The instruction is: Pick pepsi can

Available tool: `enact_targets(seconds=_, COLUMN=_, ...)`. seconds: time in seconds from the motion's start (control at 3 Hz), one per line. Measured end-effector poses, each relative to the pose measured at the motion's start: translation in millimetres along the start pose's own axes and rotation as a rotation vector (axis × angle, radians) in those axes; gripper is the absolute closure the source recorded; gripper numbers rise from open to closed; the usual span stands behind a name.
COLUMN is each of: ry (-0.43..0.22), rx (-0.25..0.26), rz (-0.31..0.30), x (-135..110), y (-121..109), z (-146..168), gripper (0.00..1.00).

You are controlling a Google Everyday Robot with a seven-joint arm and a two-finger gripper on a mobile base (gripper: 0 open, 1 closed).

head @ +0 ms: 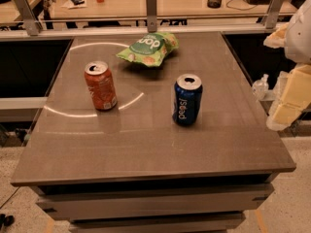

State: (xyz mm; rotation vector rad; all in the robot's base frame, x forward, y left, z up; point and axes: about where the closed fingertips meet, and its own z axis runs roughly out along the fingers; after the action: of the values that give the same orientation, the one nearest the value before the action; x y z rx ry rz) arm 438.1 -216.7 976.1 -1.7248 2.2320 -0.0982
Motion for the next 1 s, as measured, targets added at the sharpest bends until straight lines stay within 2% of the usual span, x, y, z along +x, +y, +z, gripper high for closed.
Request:
enact_targets(seconds=0.33, ry=0.000, rx=0.000, rz=0.000, x=0.0, y=0.0, z=0.0, gripper=0.00)
enact_targets(seconds=0.67, ry=-0.032, rx=-0.001, rz=0.011, x=-0.8, y=-2.0, z=-2.2, gripper=0.00)
enact_targets(seconds=1.0, ry=-0.139, rx=-0.003, rz=0.109, x=24.2, y=-14.6, z=3.8, gripper=0.00)
